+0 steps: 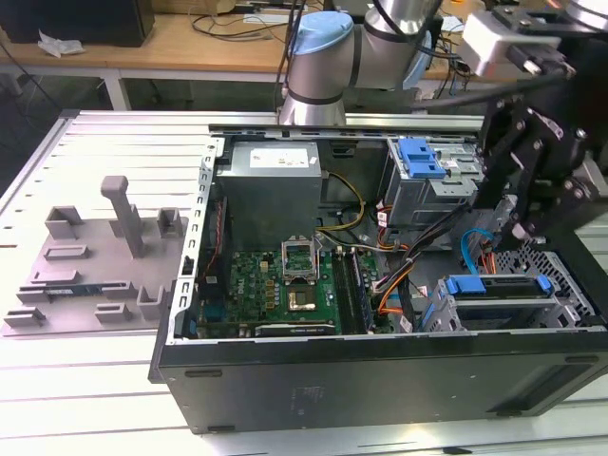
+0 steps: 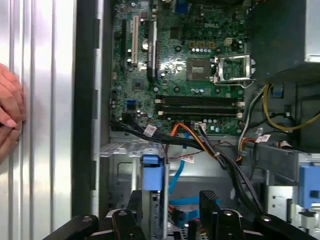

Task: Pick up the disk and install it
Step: 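Insert the first disk wire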

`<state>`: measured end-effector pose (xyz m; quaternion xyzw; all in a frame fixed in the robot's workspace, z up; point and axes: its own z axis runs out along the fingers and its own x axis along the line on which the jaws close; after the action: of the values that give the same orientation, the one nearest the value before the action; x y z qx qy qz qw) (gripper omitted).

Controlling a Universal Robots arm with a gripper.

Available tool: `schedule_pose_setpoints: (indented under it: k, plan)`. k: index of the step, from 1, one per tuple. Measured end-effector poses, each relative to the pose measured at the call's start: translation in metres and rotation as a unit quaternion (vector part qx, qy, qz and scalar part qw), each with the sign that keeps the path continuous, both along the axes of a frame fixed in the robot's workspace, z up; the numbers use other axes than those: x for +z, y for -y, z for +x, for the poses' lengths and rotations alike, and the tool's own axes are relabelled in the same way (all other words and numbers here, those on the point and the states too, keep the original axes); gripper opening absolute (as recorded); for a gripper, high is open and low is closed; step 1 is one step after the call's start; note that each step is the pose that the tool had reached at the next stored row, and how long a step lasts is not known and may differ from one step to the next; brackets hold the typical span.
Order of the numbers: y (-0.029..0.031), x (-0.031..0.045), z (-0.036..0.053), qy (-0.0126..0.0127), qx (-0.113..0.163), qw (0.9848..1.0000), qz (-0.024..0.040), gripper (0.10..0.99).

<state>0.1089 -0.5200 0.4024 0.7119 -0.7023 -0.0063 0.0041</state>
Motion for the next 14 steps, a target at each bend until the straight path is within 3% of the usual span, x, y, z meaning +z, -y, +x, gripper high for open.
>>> schedule_pose_setpoints:
  k: [2,3,4,5,7,8,9,11,12,13,14]
  plan:
    - [-0.0087,-0.0001,0.0043,-0.0001,0.0,1.0,0.0002,0.573]
    - [-0.0104,-0.0001,0.0136,-0.0006,0.0,1.0,0.0001,0.573]
    - [-0.0109,-0.0002,0.029,-0.0022,0.0,1.0,0.0001,0.573]
    - [-0.0117,-0.0014,0.0343,-0.0023,-0.001,1.0,-0.0011,0.573]
    - [-0.0122,-0.0016,0.035,-0.0006,-0.006,0.9999,-0.0114,0.573]
    - [-0.0124,-0.0016,0.0351,0.0016,-0.008,0.9998,-0.0167,0.573]
    - [-0.0126,-0.0016,0.0351,0.0081,-0.01,0.9996,-0.0246,0.573]
    - [-0.0132,-0.0017,0.0351,0.0189,-0.012,0.9992,-0.0327,0.573]
    - [-0.0139,-0.0016,0.0351,0.0272,-0.013,0.9989,-0.0359,0.573]
    - [-0.0141,-0.0018,0.0351,0.0307,-0.016,0.9988,-0.036,0.573]
    - [-0.0142,-0.0022,0.0352,0.0318,-0.022,0.9986,-0.0361,0.573]
